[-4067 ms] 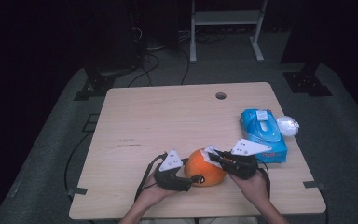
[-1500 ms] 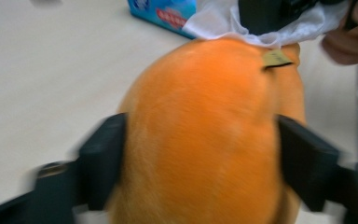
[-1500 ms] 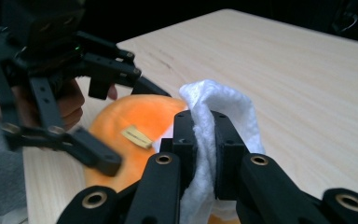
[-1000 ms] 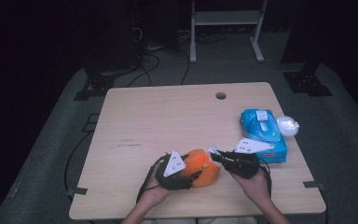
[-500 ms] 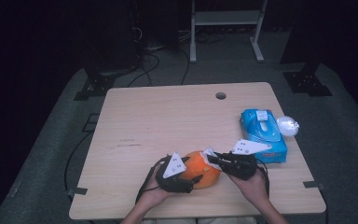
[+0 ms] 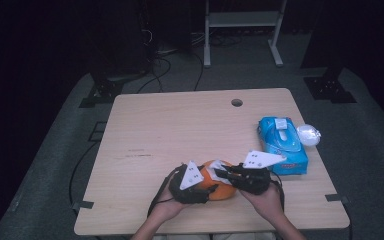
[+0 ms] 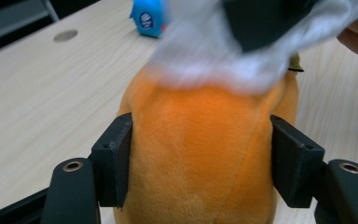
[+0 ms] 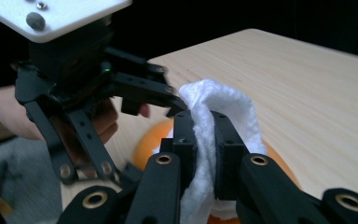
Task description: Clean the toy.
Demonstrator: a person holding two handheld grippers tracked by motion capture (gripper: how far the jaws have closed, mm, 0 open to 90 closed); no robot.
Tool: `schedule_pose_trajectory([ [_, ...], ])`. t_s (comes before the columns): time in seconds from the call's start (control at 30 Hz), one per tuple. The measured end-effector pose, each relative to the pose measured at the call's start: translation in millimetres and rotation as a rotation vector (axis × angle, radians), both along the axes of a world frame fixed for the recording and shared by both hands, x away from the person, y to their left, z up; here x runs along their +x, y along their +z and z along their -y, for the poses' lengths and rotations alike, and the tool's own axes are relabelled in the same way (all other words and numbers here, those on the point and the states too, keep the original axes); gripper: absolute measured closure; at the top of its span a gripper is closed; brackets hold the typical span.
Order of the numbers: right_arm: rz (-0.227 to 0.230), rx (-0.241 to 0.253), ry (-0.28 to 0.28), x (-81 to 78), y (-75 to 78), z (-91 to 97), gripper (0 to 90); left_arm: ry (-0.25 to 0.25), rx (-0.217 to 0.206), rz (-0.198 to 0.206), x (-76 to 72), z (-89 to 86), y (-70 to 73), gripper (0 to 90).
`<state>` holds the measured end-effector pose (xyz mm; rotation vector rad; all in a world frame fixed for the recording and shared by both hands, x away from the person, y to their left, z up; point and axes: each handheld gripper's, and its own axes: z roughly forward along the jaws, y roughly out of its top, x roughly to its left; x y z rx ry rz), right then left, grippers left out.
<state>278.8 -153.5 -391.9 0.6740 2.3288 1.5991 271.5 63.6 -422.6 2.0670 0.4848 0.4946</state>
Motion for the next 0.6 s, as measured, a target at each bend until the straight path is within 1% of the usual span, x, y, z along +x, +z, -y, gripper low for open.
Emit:
schedule_pose_trajectory([
  [0.03, 0.002, -0.007, -0.006, 0.5, -0.8, 0.3, 81.4, -0.006, -0.011, -0.013, 0.5, -1.7, -1.1, 32.1],
  [0.1, -0.012, -0.024, -0.026, 4.7, -5.3, 7.1, 81.4, -0.015, -0.027, -0.036, 2.1, -4.8, -3.6, 28.6],
  [0.17, -0.018, -0.045, -0.054, 7.3, -9.9, 14.6, 81.5, -0.009, -0.061, -0.081, 6.2, -6.7, -5.6, 18.7],
  [0.2, -0.024, -0.048, -0.062, 8.1, -11.4, 17.8, 81.5, 0.007, -0.070, -0.100, 8.6, -8.0, -6.5, 14.5],
  [0.23, -0.024, -0.054, -0.066, 8.2, -12.2, 20.1, 81.5, 0.026, -0.088, -0.128, 11.5, -8.9, -7.9, 9.9],
  [0.27, -0.026, -0.053, -0.074, 8.3, -12.5, 21.4, 81.5, 0.042, -0.105, -0.169, 14.6, -10.1, -9.2, 7.3],
  [0.3, -0.031, -0.052, -0.080, 8.8, -12.5, 21.9, 81.5, 0.047, -0.121, -0.202, 17.3, -11.8, -10.6, 6.7],
  [0.33, -0.028, -0.055, -0.081, 9.4, -12.4, 21.7, 81.5, 0.047, -0.132, -0.221, 18.3, -13.6, -11.2, 7.5],
  [0.37, -0.025, -0.057, -0.081, 9.6, -12.2, 20.9, 81.5, 0.043, -0.132, -0.209, 17.4, -14.8, -11.0, 14.1],
  [0.4, -0.023, -0.052, -0.082, 9.3, -11.9, 19.3, 81.5, 0.039, -0.112, -0.184, 15.4, -14.7, -9.7, 20.1],
  [0.47, -0.014, -0.034, -0.067, 6.2, -9.3, 14.4, 81.4, 0.034, -0.086, -0.115, 10.7, -12.2, -6.6, 29.9],
  [0.5, -0.013, -0.016, -0.050, 3.9, -7.0, 11.1, 81.3, 0.023, -0.072, -0.084, 8.4, -9.8, -4.7, 32.0],
  [0.53, -0.011, 0.008, -0.020, 2.1, -4.7, 7.9, 81.3, 0.012, -0.058, -0.060, 5.8, -6.7, -2.4, 32.7],
  [0.57, -0.010, 0.017, 0.001, -0.1, -2.6, 4.2, 81.3, 0.004, -0.039, -0.037, 3.2, -3.9, -0.3, 32.8],
  [0.6, 0.012, 0.000, 0.002, -1.9, -1.0, 1.0, 81.4, -0.001, -0.028, -0.023, 1.6, -2.6, 1.2, 32.7],
])
